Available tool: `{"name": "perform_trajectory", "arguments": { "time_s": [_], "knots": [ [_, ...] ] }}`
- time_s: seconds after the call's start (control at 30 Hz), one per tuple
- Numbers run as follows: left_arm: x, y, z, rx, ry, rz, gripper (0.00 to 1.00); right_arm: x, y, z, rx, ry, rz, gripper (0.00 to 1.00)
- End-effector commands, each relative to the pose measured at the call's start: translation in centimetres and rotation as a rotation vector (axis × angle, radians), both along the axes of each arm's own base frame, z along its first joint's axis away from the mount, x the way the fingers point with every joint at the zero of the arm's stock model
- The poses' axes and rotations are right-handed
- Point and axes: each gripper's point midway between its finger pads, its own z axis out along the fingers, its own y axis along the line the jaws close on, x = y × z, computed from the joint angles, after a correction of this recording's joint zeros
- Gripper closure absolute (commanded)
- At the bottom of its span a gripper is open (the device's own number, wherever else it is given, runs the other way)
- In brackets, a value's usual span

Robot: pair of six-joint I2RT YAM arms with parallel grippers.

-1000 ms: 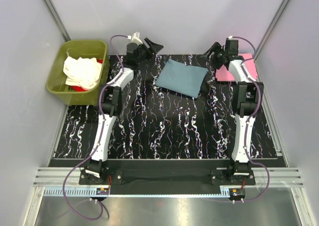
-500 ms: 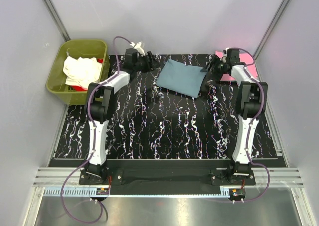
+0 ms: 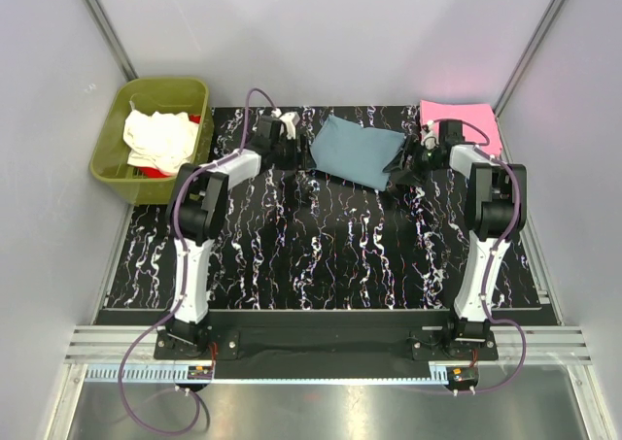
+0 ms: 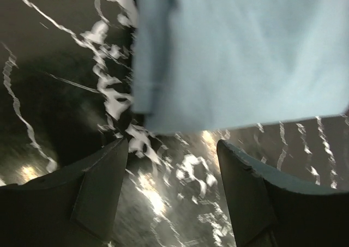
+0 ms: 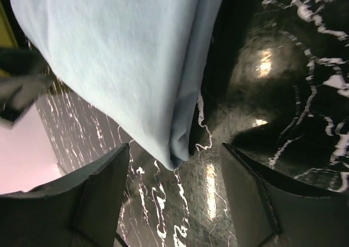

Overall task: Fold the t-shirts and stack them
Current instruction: Fold the tshirt

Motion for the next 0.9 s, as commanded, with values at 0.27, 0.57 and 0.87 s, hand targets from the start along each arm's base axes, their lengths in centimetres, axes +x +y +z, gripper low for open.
{"name": "perform_trajectory", "arguments": {
  "time_s": [0.27,0.57,0.87],
  "knots": [
    [4.2,0.8,1.0,-0.108,-0.05,-0.071,0.28,-0.4,2.5,-0.4,0.025,-0.064,0.1,0.34],
    [4.3,-0.3,0.3,-0.175,0.01,-0.117,0.3,-0.1,2.2,-0.9,0.01,-0.048,0.079,0.42],
    [4.7,-0.2,-0.3,-0.174,0.047,-0.092,0.62,-0.1,2.1,-1.3,0.009,-0.032,0.072,0.53]
  ]
}}
